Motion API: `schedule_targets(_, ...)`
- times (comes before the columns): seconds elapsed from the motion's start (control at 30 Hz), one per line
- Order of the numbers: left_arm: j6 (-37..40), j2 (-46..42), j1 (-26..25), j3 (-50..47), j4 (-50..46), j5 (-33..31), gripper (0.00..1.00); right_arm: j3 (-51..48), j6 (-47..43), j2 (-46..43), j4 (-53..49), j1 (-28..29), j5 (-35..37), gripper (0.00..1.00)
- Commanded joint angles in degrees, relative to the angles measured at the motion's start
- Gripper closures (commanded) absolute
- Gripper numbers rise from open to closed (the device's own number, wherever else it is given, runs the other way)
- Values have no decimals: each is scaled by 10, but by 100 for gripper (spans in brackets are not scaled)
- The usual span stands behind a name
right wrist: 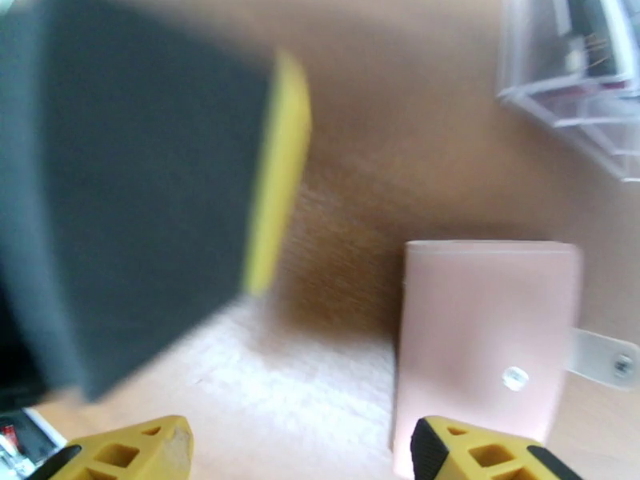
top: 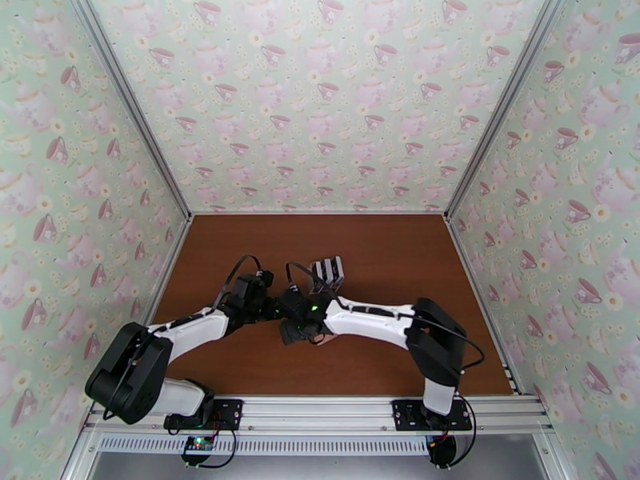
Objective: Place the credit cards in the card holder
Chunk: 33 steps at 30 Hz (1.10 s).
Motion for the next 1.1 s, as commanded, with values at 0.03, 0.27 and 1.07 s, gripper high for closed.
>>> schedule_targets(0.03,-12,-19,-32,8,-27,-8,38,-33,-12,-71,-4,-24,23,25)
schedule_targets(0.27,-48,-11,-91,3,-29,-31,25,-114,-30,-172,8,-86,29,30)
schedule_targets(1.07,-58,140,-132,92,-6,-27,47,-272,-44,-230,150,-210,-78,63)
